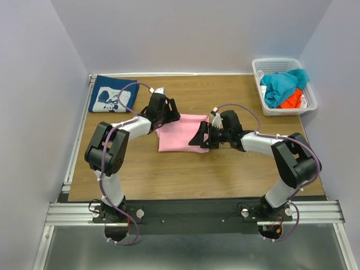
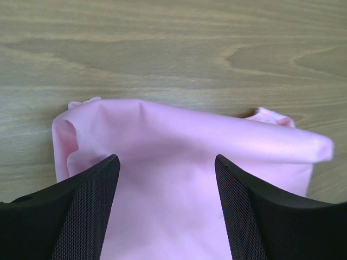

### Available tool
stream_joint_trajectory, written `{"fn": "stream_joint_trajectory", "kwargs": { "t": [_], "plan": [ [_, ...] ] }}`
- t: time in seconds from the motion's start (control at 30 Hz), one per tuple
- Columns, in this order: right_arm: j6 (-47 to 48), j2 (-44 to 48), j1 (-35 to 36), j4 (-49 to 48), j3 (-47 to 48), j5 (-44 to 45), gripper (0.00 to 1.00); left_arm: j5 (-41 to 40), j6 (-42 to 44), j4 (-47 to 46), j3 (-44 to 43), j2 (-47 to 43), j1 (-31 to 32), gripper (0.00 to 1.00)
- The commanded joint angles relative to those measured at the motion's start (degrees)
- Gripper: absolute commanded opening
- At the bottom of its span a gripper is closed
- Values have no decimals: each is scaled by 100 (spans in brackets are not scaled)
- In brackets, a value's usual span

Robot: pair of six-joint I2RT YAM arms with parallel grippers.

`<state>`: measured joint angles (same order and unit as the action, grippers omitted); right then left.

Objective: Fold and stack the t-shirts
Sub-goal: Fold the tshirt

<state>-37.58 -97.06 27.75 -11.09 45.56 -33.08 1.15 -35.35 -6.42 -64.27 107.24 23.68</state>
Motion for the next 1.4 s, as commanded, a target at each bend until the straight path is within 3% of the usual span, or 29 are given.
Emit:
{"fn": "stream_joint_trajectory", "kwargs": {
  "t": [0.0,0.2,0.43,0.73,1.03,1.2,1.37],
  "plan": [
    [93,696,-24,19,242,-23,100,35,231,35,-51,-1009,-13,79],
    [-56,750,-111,55,523,487,100,289,90,-78,599,-1697,127,80],
    [321,-321,-507,28,1454,364,100,966,-156,-782,1900,-1988,225,80],
    [401,-1946,-761,-16,2685,592,100,800,-95,-835,2024,-1443,225,80],
    [436,-2722,-850,-25,2870,364,100,685,-86,-791,2287,-1223,225,80],
    [638,-2468,-859,46,2923,338,100,466,11,-431,2051,-1512,225,80],
    [1286,-1555,-867,606,3072,416,100,89,90,-159,1708,-2268,225,80]
  ]
}}
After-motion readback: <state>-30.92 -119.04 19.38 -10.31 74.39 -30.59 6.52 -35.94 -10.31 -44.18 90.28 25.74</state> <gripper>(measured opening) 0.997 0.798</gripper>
